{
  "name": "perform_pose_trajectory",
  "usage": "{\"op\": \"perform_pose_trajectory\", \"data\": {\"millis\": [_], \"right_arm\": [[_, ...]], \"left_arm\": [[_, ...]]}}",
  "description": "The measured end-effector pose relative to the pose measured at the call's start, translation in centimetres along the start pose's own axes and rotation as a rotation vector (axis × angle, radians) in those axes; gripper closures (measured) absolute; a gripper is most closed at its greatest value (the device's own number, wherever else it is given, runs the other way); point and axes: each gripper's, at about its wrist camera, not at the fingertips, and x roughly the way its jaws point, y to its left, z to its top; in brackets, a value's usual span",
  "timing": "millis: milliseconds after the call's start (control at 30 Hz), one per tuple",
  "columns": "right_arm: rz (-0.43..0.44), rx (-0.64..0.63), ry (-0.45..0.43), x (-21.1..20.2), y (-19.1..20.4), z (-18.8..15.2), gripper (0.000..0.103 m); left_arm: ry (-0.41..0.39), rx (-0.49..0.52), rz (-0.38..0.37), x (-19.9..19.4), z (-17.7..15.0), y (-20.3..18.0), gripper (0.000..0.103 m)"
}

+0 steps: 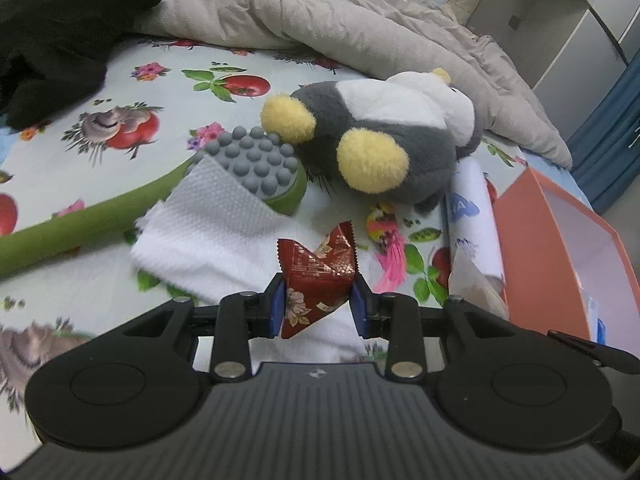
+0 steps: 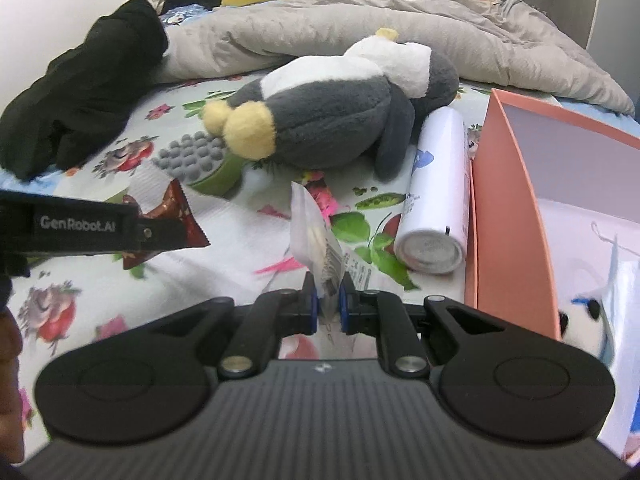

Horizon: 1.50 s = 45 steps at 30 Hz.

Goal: Organize soft objects
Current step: 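Carry the red wrapper and clear sachet over the pink box with both tools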

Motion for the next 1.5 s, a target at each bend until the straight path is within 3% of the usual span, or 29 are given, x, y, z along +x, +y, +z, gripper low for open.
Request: {"op": "perform_pose_trajectory", "data": {"millis": [767, 1500], "right_arm": [[0.094, -0.008, -0.087, -12.9, 1.6, -5.7, 0.089], [0.095, 0.051, -0.215, -22.4, -1.1, -9.5, 0.088]], "left_arm": [[-0.048, 0.022, -0.011, -13.3, -8.4, -1.7, 0.065], [-0.107, 0.104, -0.070, -21.4, -14.0, -6.4, 0.064]]}}
